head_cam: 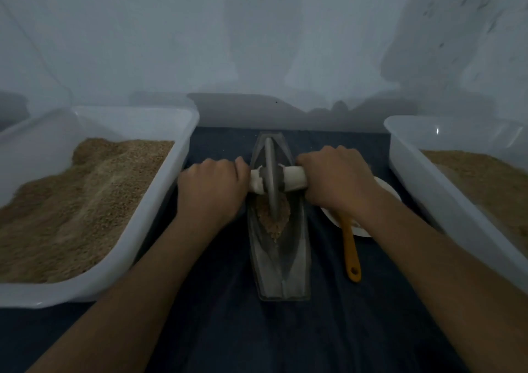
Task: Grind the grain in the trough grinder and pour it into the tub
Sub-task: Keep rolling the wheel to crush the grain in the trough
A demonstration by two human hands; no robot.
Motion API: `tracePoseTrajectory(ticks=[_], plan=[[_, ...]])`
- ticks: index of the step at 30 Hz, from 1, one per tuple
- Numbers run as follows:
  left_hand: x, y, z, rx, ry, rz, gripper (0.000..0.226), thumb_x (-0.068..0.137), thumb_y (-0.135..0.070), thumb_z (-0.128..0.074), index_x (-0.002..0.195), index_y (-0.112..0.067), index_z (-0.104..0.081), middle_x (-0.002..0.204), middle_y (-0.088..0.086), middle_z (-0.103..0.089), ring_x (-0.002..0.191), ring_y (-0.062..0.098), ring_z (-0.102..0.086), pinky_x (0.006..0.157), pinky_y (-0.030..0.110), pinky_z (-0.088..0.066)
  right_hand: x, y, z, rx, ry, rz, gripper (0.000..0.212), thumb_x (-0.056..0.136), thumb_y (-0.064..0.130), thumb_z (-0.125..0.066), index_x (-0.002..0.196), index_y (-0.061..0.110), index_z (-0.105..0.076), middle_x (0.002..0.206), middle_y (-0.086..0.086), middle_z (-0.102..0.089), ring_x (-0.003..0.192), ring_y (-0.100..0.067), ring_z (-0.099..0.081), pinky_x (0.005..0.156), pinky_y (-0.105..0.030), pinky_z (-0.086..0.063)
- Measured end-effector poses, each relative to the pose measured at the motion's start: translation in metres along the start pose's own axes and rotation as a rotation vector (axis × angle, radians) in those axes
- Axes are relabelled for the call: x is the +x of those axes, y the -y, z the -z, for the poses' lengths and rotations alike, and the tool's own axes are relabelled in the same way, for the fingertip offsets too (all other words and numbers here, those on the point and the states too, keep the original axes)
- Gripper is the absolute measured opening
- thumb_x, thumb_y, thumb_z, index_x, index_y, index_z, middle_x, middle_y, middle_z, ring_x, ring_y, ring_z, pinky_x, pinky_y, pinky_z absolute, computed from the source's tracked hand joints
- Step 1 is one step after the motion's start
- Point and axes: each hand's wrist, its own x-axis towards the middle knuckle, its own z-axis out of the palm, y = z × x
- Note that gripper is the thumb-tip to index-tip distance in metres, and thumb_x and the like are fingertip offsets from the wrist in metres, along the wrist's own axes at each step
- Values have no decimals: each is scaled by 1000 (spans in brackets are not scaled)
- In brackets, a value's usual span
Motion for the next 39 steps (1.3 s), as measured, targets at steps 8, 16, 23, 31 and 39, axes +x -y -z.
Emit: tracePoseTrajectory(ticks=[8, 16, 23, 31, 39], plan=[[-19, 8, 7, 0, -80, -137, 9, 79, -11, -65, 77, -7, -57, 61, 12, -53, 48, 26, -50, 50, 25, -22, -33, 2, -9, -50, -152, 13, 41, 60, 39, -81, 77, 33, -44, 57, 10, -26, 47, -13, -23, 51, -25, -13], [40, -2, -4, 72, -20, 51, 10, 99, -17, -46, 92, -14, -52, 74, 4, -38, 67, 25, -45, 51, 26, -18, 25, -11, -8, 60, 28, -68, 30, 79, 40, -73, 103, 30, -57, 91, -2, -64, 72, -23, -46, 65, -35, -35], [-41, 3, 8, -84, -97, -108, 26, 74, -9, -68, 69, -16, -43, 56, 4, -43, 51, 16, -25, 55, 20, -7, -63, 12, -14, -68, -296, 33, 53, 52, 21, -89, 86, 18, -49, 61, -3, -55, 44, -21, -45, 51, -21, -4], [55, -5, -7, 33, -1, 135, 18, 100, -15, -38, 96, -13, -56, 81, 5, -43, 84, 29, -62, 61, 31, -32, 34, -8, -7, 79, 45, -97, 24, 81, 42, -70, 95, 31, -54, 93, -3, -65, 84, -28, -62, 68, -36, -37], [-46, 1, 8, -113, -144, -95, 19, 87, -16, -51, 72, -21, -41, 58, 0, -41, 49, 16, -31, 50, 25, -19, -62, 8, -18, -18, -318, 44, 54, 53, 28, -88, 88, 25, -47, 63, 3, -57, 45, -17, -48, 44, -20, -18]])
